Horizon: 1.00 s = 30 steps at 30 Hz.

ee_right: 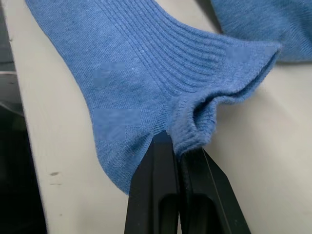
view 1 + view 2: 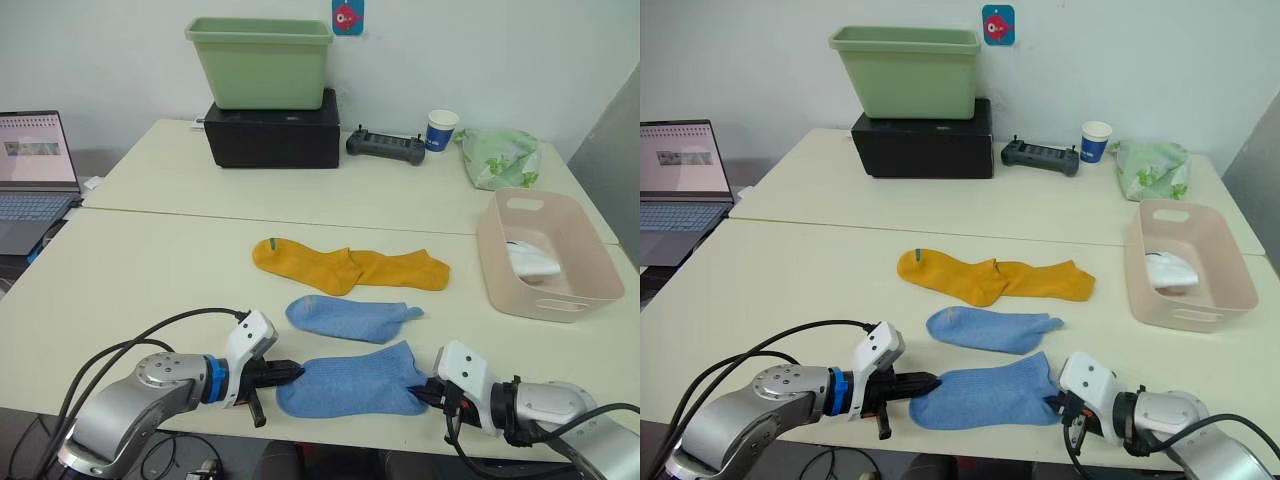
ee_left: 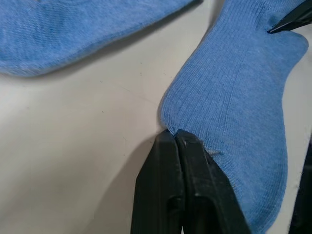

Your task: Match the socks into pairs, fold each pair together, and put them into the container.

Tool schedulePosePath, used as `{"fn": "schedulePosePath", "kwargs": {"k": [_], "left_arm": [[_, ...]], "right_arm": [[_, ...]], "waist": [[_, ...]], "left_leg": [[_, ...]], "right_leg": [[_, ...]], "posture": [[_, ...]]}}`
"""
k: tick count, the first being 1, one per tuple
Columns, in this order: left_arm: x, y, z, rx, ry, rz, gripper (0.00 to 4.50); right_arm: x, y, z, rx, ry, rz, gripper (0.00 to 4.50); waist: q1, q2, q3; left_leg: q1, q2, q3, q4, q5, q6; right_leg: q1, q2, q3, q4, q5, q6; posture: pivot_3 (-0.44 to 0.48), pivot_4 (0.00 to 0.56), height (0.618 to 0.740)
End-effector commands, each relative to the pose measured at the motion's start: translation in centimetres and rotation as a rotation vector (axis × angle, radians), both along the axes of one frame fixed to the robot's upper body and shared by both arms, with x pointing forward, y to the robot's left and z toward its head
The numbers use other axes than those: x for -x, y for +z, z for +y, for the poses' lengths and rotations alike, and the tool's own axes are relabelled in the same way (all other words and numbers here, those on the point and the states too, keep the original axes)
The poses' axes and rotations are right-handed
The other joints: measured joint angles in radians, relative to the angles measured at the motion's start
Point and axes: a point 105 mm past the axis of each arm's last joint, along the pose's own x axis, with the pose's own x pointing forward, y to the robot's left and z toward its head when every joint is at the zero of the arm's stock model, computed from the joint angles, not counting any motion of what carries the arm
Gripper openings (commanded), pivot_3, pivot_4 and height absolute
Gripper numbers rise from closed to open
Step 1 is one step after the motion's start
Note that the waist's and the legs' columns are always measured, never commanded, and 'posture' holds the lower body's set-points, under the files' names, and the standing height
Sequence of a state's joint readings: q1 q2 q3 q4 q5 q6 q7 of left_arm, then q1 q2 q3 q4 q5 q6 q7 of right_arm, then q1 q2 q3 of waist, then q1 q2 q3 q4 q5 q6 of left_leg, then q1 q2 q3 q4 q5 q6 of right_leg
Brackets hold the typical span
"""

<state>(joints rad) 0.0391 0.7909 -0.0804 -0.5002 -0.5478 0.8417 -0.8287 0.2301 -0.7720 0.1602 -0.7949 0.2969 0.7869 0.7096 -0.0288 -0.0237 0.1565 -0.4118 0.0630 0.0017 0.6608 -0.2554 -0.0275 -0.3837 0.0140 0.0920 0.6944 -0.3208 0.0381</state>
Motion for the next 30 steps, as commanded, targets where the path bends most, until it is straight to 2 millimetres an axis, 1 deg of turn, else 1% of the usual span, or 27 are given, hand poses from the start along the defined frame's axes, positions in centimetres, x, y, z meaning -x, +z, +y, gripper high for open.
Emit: {"fn": "schedulePosePath", "kwargs": {"k": [1,7,10,11,13,15,17,18,20,21,24,27,30], "left_arm": [[-0.6,0.2,0.8,-0.025,0.016,-0.015,0.01],[-0.3,-0.4,0.9,-0.061,-0.012,-0.006,0.01],[-0.4,0.0,0.7,-0.021,-0.005,-0.010,0.00],[-0.5,0.2,0.7,-0.014,-0.002,-0.023,0.00],[-1.1,0.2,1.3,-0.062,0.000,-0.083,0.43],[-1.5,0.6,1.8,-0.066,0.022,-0.110,0.92],[-1.7,1.8,2.8,-0.047,0.050,-0.132,1.59],[-2.0,2.8,3.5,-0.025,0.075,-0.148,1.85],[-2.5,4.0,4.4,0.015,0.111,-0.164,2.45],[-3.2,4.6,4.9,0.040,0.147,-0.184,2.78],[-5.3,5.4,6.1,0.048,0.231,-0.236,3.68],[-6.4,5.3,5.9,0.066,0.250,-0.237,3.68],[-7.9,4.3,5.1,0.052,0.258,-0.239,3.68]], "right_arm": [[0.8,0.4,0.7,-0.021,0.006,0.005,0.00],[0.7,0.1,0.5,-0.015,-0.055,0.025,0.00],[0.1,0.5,0.0,-0.016,-0.076,0.020,0.71],[-0.1,0.7,-0.2,-0.014,-0.080,0.018,1.02],[-0.4,0.9,-0.6,-0.009,-0.085,0.014,1.69],[-0.6,1.4,-0.9,-0.011,-0.085,0.005,2.40],[-1.4,2.3,-1.5,-0.024,-0.101,-0.026,3.19],[-2.2,2.9,-1.8,-0.036,-0.116,-0.051,3.45],[-3.1,3.6,-2.2,-0.057,-0.139,-0.080,4.15],[-3.7,3.9,-2.1,-0.071,-0.151,-0.097,4.48],[-5.6,4.1,-1.9,-0.083,-0.191,-0.161,4.50],[-6.8,3.9,-1.6,-0.092,-0.213,-0.188,4.50],[-8.1,3.7,-1.5,-0.100,-0.247,-0.212,4.50]], "waist": [[-0.001,0.000,0.000],[-0.003,0.000,0.000],[-0.003,0.000,0.000],[-0.003,0.000,0.000],[-0.003,0.000,0.000],[-0.002,0.000,0.000],[-0.004,-0.001,0.001],[-0.005,-0.002,0.001],[-0.006,-0.002,0.002],[-0.004,-0.001,0.002],[-0.002,-0.001,0.002],[0.000,-0.001,0.002],[0.000,-0.001,0.002]], "left_leg": [[0.000,0.000,0.000,0.000,0.000,0.000],[0.000,0.000,0.000,0.000,0.000,0.000],[0.001,0.000,0.000,0.000,0.000,0.000],[0.001,0.000,0.000,0.000,0.000,0.000],[0.001,0.000,0.000,0.000,0.000,0.000],[0.001,0.000,0.000,0.000,0.000,0.000],[0.001,0.000,0.000,0.000,0.000,0.000],[0.001,0.000,0.000,0.000,0.000,0.000],[0.001,0.001,0.000,0.000,0.000,0.000],[0.001,0.001,0.000,0.000,0.000,0.000],[0.001,0.001,0.000,0.000,0.000,0.000],[-0.002,0.000,-0.001,0.000,-0.003,0.005],[-0.005,0.000,-0.001,0.000,-0.004,0.006]], "right_leg": [[0.000,0.000,0.000,0.000,0.000,0.000],[0.000,0.000,0.000,0.000,0.000,0.000],[0.000,0.001,0.001,0.001,0.000,0.000],[0.000,0.001,0.001,0.001,0.000,0.000],[0.000,0.001,0.001,0.001,0.000,0.000],[0.000,0.001,0.001,0.001,0.000,0.000],[0.000,0.001,0.001,0.001,0.000,0.000],[-0.001,0.001,0.001,0.001,0.000,0.000],[-0.001,0.002,0.002,0.002,0.000,0.000],[-0.001,0.002,0.001,0.002,0.000,-0.001],[-0.001,0.002,0.000,0.002,-0.001,-0.002],[-0.004,0.002,-0.001,0.002,-0.004,-0.002],[-0.005,0.002,-0.001,0.002,-0.005,-0.001]], "posture": [[0.000,0.150,0.719],[0.000,0.150,0.719],[0.000,0.150,0.719],[0.000,0.150,0.719],[0.000,0.150,0.719],[0.000,0.150,0.719],[0.000,0.150,0.719],[0.000,0.150,0.719],[0.000,0.150,0.719],[0.000,0.150,0.719],[0.000,0.150,0.719],[0.000,0.150,0.719],[0.000,0.150,0.719]]}}
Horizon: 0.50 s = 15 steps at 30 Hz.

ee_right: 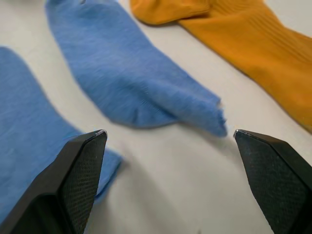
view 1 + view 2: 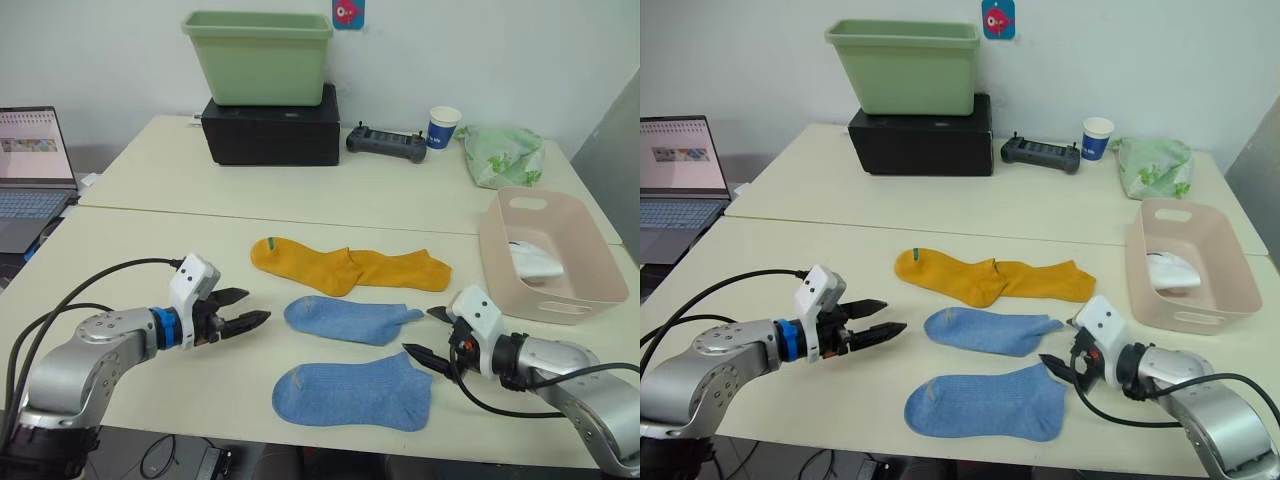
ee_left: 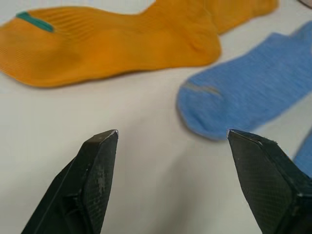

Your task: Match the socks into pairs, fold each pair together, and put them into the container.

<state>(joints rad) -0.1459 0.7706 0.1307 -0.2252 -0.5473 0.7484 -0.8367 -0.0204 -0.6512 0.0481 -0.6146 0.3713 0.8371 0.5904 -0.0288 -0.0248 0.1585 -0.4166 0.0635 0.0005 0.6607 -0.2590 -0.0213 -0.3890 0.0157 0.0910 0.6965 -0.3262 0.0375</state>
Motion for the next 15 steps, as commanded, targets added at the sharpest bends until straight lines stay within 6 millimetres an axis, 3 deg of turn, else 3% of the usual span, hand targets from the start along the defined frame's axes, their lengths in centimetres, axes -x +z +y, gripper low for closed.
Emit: {"fn": "schedulePosePath", "kwargs": {"k": [1,7,10,14,15], "left_arm": [[-1.7,-0.8,-1.1,-0.017,0.008,-0.020,3.68],[-3.0,-3.0,-3.5,-0.011,-0.076,0.038,3.68],[-2.9,-3.4,-4.5,0.000,-0.117,0.069,3.06],[-3.0,-4.6,-5.4,-0.029,-0.149,0.099,1.88],[-2.9,-4.8,-5.7,-0.025,-0.158,0.104,1.57]], "right_arm": [[-1.2,0.4,0.3,-0.009,-0.025,-0.055,4.50],[-1.9,0.1,0.3,-0.044,-0.068,-0.030,4.50],[-1.9,-0.1,0.4,-0.058,-0.069,-0.008,4.50],[-2.0,-0.6,1.1,-0.093,-0.078,0.041,4.50],[-1.9,-0.8,1.4,-0.098,-0.075,0.055,4.32]], "waist": [[0.000,0.000,0.000],[0.000,0.000,0.000],[0.001,0.001,-0.001],[0.002,0.002,-0.001],[0.004,0.003,-0.002]], "left_leg": [[0.000,0.000,0.000,0.000,0.000,0.000],[0.001,0.000,0.000,0.002,0.000,0.000],[0.001,-0.001,0.000,0.002,0.000,0.000],[0.001,-0.001,0.000,0.002,0.000,0.000],[0.001,-0.001,0.000,0.002,0.000,0.000]], "right_leg": [[0.000,0.000,0.000,0.000,0.000,0.000],[0.001,0.000,0.000,0.003,0.000,-0.001],[0.001,0.000,-0.001,0.003,0.000,-0.001],[0.002,-0.001,0.000,0.003,0.000,-0.001],[0.002,-0.001,-0.001,0.003,0.000,-0.001]], "posture": [[0.000,0.150,0.719],[0.000,0.150,0.719],[0.000,0.150,0.719],[0.000,0.150,0.719],[0.000,0.150,0.719]]}}
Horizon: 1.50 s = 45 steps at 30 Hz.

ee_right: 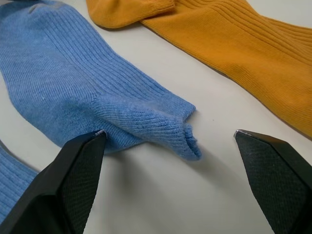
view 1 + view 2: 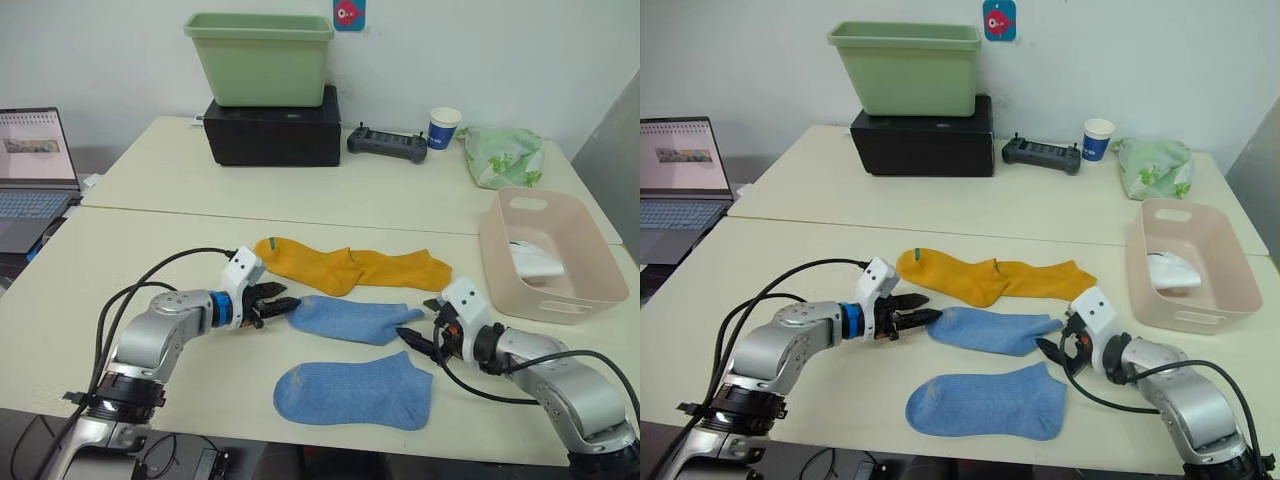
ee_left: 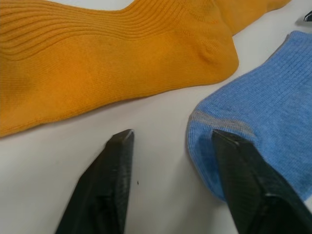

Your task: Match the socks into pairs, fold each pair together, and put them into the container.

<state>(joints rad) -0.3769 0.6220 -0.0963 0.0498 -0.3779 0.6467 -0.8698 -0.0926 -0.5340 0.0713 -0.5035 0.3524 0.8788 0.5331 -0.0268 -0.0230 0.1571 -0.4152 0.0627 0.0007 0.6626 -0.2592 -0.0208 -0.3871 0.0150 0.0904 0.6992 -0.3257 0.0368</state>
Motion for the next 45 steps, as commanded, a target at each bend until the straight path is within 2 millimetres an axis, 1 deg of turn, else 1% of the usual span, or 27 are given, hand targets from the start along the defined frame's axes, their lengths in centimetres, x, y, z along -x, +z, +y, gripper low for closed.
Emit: {"fn": "schedulePosePath", "kwargs": {"k": [1,2,5,6,8,12,13,15,19,22,25,29,32,34,36,39,42,44,45], "left_arm": [[1.1,-2.0,-1.8,-0.002,-0.076,0.073,1.29],[1.3,-2.0,-2.1,0.005,-0.087,0.077,0.99],[1.8,-2.0,-2.4,0.015,-0.100,0.082,0.12],[2.0,-2.0,-2.4,0.016,-0.098,0.084,0.00],[2.5,-2.1,-2.2,0.030,-0.087,0.091,0.00],[3.2,-2.1,-2.0,0.044,-0.077,0.100,0.00],[3.2,-1.8,-1.9,0.069,-0.048,0.083,0.00],[3.1,-1.3,-1.7,0.103,0.003,0.063,0.00],[3.0,-1.0,-1.1,0.095,0.055,0.030,0.00],[2.7,-0.5,0.7,0.082,0.154,-0.015,0.00],[2.9,-0.3,2.2,0.063,0.218,-0.034,0.00],[3.3,-0.6,2.6,0.049,0.240,-0.033,0.00],[3.1,-0.8,2.5,0.043,0.259,-0.048,0.00],[2.7,-0.7,2.5,0.045,0.278,-0.060,0.00],[2.6,-0.8,2.7,0.039,0.291,-0.062,0.00],[2.7,-1.0,2.8,0.035,0.288,-0.055,0.00],[2.8,-0.9,2.7,0.037,0.274,-0.054,0.00],[3.0,-0.4,2.4,0.058,0.241,-0.056,0.00],[3.2,0.1,2.2,0.083,0.224,-0.058,0.00]], "right_arm": [[0.2,0.4,1.0,-0.033,0.025,0.009,4.11],[0.2,0.4,1.3,-0.043,0.031,0.012,3.91],[0.5,0.4,1.8,-0.055,0.051,0.022,2.83],[0.5,0.4,1.9,-0.052,0.053,0.022,2.55],[0.6,0.4,1.8,-0.036,0.064,0.016,1.77],[0.6,0.5,1.7,-0.002,0.089,-0.002,0.36],[0.4,0.7,1.8,0.009,0.099,-0.015,0.02],[0.1,1.0,1.8,0.022,0.109,-0.032,0.02],[-0.3,1.1,1.9,0.052,0.126,-0.042,0.02],[-0.9,1.7,2.1,0.082,0.167,-0.049,0.02],[-1.6,2.3,2.2,0.110,0.203,-0.051,0.02],[-2.3,2.3,2.0,0.140,0.212,-0.026,0.02],[-2.7,1.7,1.1,0.183,0.188,0.021,0.02],[-2.9,1.6,0.5,0.200,0.169,0.027,0.48],[-2.6,1.6,0.0,0.217,0.176,0.035,0.99],[-2.6,1.7,-0.5,0.239,0.151,0.017,2.02],[-2.6,2.0,-0.6,0.216,0.131,0.005,3.05],[-2.5,2.6,-0.6,0.179,0.113,-0.007,3.77],[-2.3,2.9,-0.9,0.159,0.102,-0.010,4.07]], "waist": [[0.002,0.001,-0.001],[0.003,0.002,-0.001],[0.002,0.002,-0.001],[0.002,0.002,-0.001],[0.000,0.003,-0.002],[-0.001,0.003,-0.002],[-0.001,0.003,-0.002],[-0.003,0.003,-0.002],[-0.003,0.003,-0.002],[-0.008,0.003,-0.002],[-0.011,0.003,-0.002],[-0.007,0.003,-0.002],[-0.005,0.003,-0.002],[-0.005,0.003,-0.002],[-0.005,0.003,-0.002],[-0.006,0.003,-0.002],[-0.006,0.003,-0.002],[-0.005,0.003,-0.002],[-0.005,0.003,-0.002]], "left_leg": [[0.000,0.000,0.000,0.000,0.000,0.000],[0.000,0.000,0.000,0.000,0.000,0.000],[0.000,0.000,0.000,0.000,0.000,0.000],[0.000,0.000,0.000,0.000,0.000,0.000],[0.000,0.000,0.000,0.000,0.000,0.000],[0.000,0.000,0.000,0.000,0.000,0.000],[0.000,0.000,0.000,0.000,0.000,0.000],[0.000,0.000,0.000,0.000,0.000,0.000],[0.000,0.000,0.000,0.000,0.000,0.000],[0.000,0.000,0.000,0.000,0.000,0.000],[0.000,0.000,0.000,-0.001,0.000,0.000],[0.000,0.001,0.000,-0.001,-0.001,0.001],[0.000,0.001,0.000,-0.001,-0.001,0.002],[0.000,0.000,0.000,-0.001,-0.001,0.002],[0.000,0.000,0.000,-0.001,-0.001,0.002],[0.000,0.000,0.000,-0.001,-0.001,0.002],[0.000,0.000,0.000,-0.001,-0.001,0.002],[0.000,0.000,0.000,-0.001,-0.001,0.002],[0.000,0.000,0.000,-0.001,-0.001,0.002]], "right_leg": [[0.000,0.000,0.000,0.000,0.000,0.000],[0.000,0.000,0.000,0.000,0.000,0.000],[0.000,-0.001,0.000,-0.001,0.000,0.000],[0.000,-0.001,0.000,-0.001,0.000,0.000],[0.000,0.000,0.000,-0.001,0.000,0.000],[0.000,0.000,0.000,0.000,0.000,0.000],[0.000,0.000,0.000,0.000,0.000,0.000],[0.000,0.000,0.000,0.000,0.000,0.000],[0.001,0.000,0.000,0.000,0.000,0.000],[0.000,0.000,0.001,-0.002,0.000,0.000],[-0.001,0.000,0.004,-0.002,0.000,0.000],[-0.001,0.000,0.002,-0.002,0.000,0.000],[-0.001,0.000,0.003,-0.002,0.000,0.000],[-0.001,-0.001,0.003,-0.002,0.000,0.000],[-0.001,0.000,0.003,-0.002,0.000,0.000],[-0.001,0.000,0.003,-0.002,0.000,0.000],[-0.001,0.000,0.003,-0.002,0.000,0.000],[-0.001,0.000,0.003,-0.002,0.000,0.000],[-0.001,0.000,0.003,-0.002,0.000,0.000]], "posture": [[0.000,0.150,0.719],[0.000,0.150,0.719],[0.000,0.150,0.719],[0.000,0.150,0.719],[0.000,0.150,0.719],[0.000,0.150,0.719],[0.000,0.150,0.719],[0.000,0.150,0.719],[0.000,0.150,0.719],[0.000,0.150,0.719],[0.000,0.150,0.719],[0.000,0.150,0.719],[0.000,0.150,0.719],[0.000,0.150,0.719],[0.000,0.150,0.719],[0.000,0.150,0.719],[0.000,0.150,0.719],[0.000,0.150,0.719],[0.000,0.150,0.719]]}}
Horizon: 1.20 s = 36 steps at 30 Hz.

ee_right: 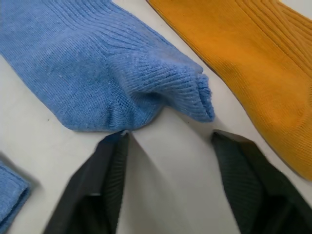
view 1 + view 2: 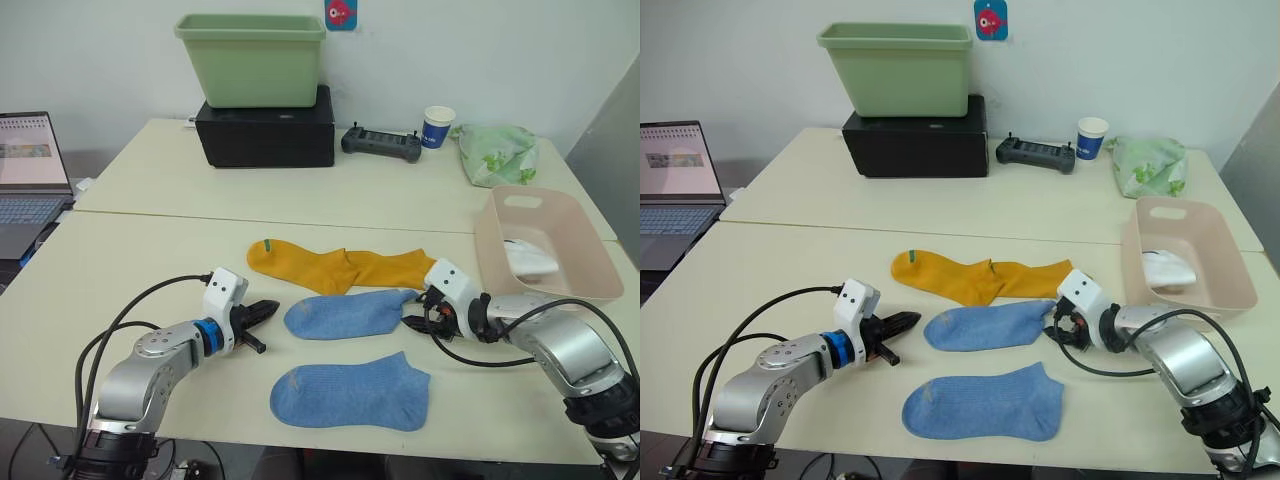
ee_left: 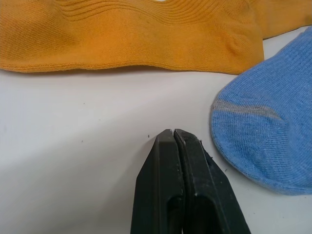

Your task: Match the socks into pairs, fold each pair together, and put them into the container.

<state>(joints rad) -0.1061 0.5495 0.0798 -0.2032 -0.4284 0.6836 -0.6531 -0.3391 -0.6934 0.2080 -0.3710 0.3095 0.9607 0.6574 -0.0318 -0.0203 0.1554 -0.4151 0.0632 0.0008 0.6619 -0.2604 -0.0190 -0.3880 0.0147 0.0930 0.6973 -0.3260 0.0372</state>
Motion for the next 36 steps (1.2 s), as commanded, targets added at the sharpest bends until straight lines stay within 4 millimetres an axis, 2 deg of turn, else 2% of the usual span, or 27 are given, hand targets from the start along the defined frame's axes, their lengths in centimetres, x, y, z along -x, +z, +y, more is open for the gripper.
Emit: {"fn": "schedulePosePath", "kwargs": {"k": [1,3,7,11,18,22,26,28,31,36], "left_arm": [[0.4,1.2,0.0,0.033,-0.038,-0.019,0.00],[0.6,1.7,0.0,0.083,-0.042,0.006,0.00],[1.6,1.2,0.3,0.097,-0.063,0.067,0.87],[2.0,1.1,-0.1,0.114,-0.071,0.094,2.04],[2.3,1.1,-2.4,0.240,-0.096,0.194,4.22],[2.0,-0.8,-3.7,0.170,-0.103,0.237,4.22],[2.0,-1.6,-4.8,0.150,-0.129,0.265,4.22],[2.1,-1.8,-5.1,0.148,-0.142,0.269,3.61],[2.3,-1.8,-5.9,0.159,-0.166,0.271,2.72],[2.2,-1.1,-5.9,0.180,-0.161,0.238,1.22]], "right_arm": [[0.4,2.0,-0.4,-0.063,-0.026,-0.058,4.48],[1.1,2.0,-0.5,-0.092,-0.021,-0.043,4.48],[1.7,1.4,-0.4,-0.129,-0.018,-0.049,4.50],[1.8,1.5,0.2,-0.208,-0.020,-0.049,4.50],[1.2,-0.5,0.3,-0.235,-0.064,-0.009,4.50],[0.4,-1.2,0.9,-0.268,-0.111,0.007,4.50],[0.3,-1.0,0.9,-0.304,-0.120,0.015,4.50],[0.3,-1.1,0.7,-0.293,-0.117,0.012,4.50],[0.2,-1.3,0.4,-0.249,-0.104,-0.013,3.88],[1.1,-0.6,1.8,-0.284,-0.038,-0.016,2.12]], "waist": [[0.000,0.000,0.000],[0.000,0.000,0.000],[-0.001,0.000,0.000],[-0.003,0.000,0.000],[0.002,0.000,0.000],[0.002,0.000,-0.001],[0.005,0.001,-0.002],[0.005,0.001,-0.002],[0.005,0.001,-0.002],[0.005,0.001,-0.001]], "left_leg": [[0.000,0.000,0.000,0.000,0.000,0.000],[0.000,0.000,0.000,0.000,0.000,0.000],[0.000,0.000,0.000,0.000,0.000,0.000],[0.000,0.000,0.000,0.000,0.000,0.000],[0.000,0.000,0.000,0.000,0.000,0.000],[0.001,0.000,0.000,0.000,0.000,0.000],[0.006,-0.001,0.001,0.000,0.000,-0.001],[0.009,-0.001,0.001,0.000,0.000,0.000],[0.013,-0.001,0.002,-0.001,-0.002,-0.002],[0.013,-0.001,0.001,-0.001,-0.002,-0.002]], "right_leg": [[0.000,0.000,0.000,0.000,0.000,0.000],[0.000,0.000,0.000,0.000,0.000,0.000],[0.000,0.000,-0.001,0.000,0.000,0.000],[0.000,0.000,0.000,0.000,0.000,0.000],[0.001,0.000,0.000,0.000,0.000,0.000],[0.001,0.000,-0.001,0.000,0.000,0.000],[0.007,-0.001,0.000,-0.001,0.000,0.000],[0.011,-0.001,0.000,-0.002,0.000,0.000],[0.015,-0.001,0.000,-0.003,-0.002,0.002],[0.015,-0.001,0.000,-0.003,-0.002,0.003]], "posture": [[0.000,0.150,0.719],[0.000,0.150,0.719],[0.000,0.150,0.719],[0.000,0.150,0.719],[0.000,0.150,0.719],[0.000,0.150,0.719],[0.000,0.150,0.719],[0.000,0.150,0.719],[0.000,0.150,0.719],[0.000,0.150,0.719]]}}
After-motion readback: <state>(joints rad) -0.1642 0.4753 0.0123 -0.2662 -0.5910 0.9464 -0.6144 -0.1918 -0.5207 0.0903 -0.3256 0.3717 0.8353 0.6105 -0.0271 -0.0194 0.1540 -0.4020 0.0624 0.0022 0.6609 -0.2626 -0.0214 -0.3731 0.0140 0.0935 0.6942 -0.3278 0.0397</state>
